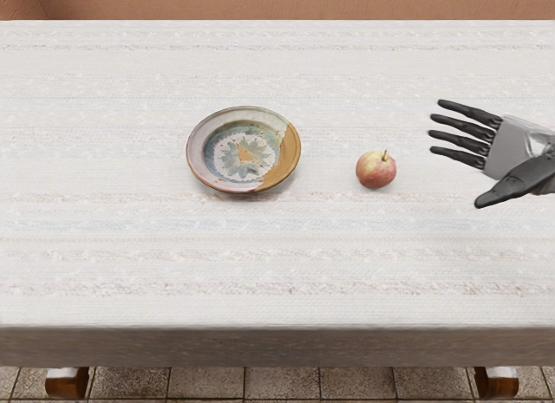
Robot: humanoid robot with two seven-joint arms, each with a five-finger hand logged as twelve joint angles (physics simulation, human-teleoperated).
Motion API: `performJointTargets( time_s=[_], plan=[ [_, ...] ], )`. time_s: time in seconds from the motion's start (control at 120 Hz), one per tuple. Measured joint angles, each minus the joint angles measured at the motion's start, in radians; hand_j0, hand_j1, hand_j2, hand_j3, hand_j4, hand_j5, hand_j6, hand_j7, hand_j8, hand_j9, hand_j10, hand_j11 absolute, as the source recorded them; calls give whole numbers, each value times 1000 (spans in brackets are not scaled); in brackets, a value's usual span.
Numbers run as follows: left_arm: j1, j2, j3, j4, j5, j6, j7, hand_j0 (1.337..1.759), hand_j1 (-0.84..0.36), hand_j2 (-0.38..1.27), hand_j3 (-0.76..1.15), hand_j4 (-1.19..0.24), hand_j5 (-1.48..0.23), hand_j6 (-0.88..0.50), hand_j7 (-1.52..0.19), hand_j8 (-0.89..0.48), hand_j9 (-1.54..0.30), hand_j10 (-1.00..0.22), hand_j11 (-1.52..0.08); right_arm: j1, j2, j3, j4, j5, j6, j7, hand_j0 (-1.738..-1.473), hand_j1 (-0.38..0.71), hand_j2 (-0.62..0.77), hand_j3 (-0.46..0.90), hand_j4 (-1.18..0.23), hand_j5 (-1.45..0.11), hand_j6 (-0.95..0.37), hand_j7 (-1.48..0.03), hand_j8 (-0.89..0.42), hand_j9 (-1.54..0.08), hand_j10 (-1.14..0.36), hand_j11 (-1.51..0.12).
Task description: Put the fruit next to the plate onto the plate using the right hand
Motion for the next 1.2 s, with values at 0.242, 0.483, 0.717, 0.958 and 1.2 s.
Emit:
performJointTargets(
  time_s=[0.242,0.483,0.717,0.958,1.2],
  plan=[
    [0,0,0,0,0,0,0,1658,349,0,0,0,0,0,0,0,0,0,0,105,20,-98,-9,-68,2,0,-1658,-324,-3,0,-21,-28,-20,-28,-20,-28,-21,-28],
    [0,0,0,0,0,0,0,1658,349,0,0,0,0,0,0,0,0,0,0,322,28,-402,62,-478,-416,0,-1658,-244,-17,0,-87,-114,-87,-115,-87,-114,-87,-114],
    [0,0,0,0,0,0,0,1658,349,0,0,0,0,0,0,0,0,0,0,529,35,-805,70,-642,-803,0,-1658,-290,-9,0,-50,-65,-51,-65,-50,-65,-50,-65],
    [0,0,0,0,0,0,0,1658,349,0,0,0,0,0,0,0,0,0,0,665,151,-996,-58,-765,-854,0,-1658,-304,-6,0,-39,-50,-40,-49,-40,-50,-39,-50],
    [0,0,0,0,0,0,0,1658,349,0,0,0,0,0,0,0,0,0,0,711,205,-1095,-194,-814,-903,0,-1658,-270,-12,0,-68,-87,-69,-87,-69,-87,-68,-87]
  ],
)
